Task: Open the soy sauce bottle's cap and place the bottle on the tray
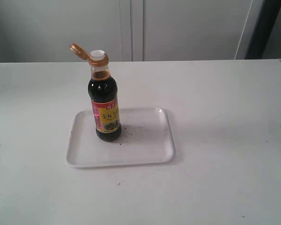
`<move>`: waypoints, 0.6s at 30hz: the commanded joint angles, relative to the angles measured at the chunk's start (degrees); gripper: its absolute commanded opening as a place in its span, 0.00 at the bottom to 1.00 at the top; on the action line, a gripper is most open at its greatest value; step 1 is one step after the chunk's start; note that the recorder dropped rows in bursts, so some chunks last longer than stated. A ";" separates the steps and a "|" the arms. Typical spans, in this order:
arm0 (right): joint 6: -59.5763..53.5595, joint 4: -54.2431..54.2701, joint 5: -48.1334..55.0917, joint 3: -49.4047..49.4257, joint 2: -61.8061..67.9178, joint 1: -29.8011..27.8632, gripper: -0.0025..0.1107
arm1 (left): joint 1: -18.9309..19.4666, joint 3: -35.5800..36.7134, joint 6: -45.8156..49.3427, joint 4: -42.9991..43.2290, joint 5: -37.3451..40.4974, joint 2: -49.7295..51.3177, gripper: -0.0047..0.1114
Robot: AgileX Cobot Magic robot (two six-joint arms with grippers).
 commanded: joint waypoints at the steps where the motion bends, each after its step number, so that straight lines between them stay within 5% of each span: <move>1: 0.34 -0.53 0.09 4.07 -4.43 0.01 0.02 | 0.11 0.24 0.00 -0.81 -0.11 -0.24 0.04; 18: -0.16 -0.53 2.07 14.92 -7.62 0.01 0.02 | 0.11 0.24 0.00 -0.55 -0.11 -0.24 0.04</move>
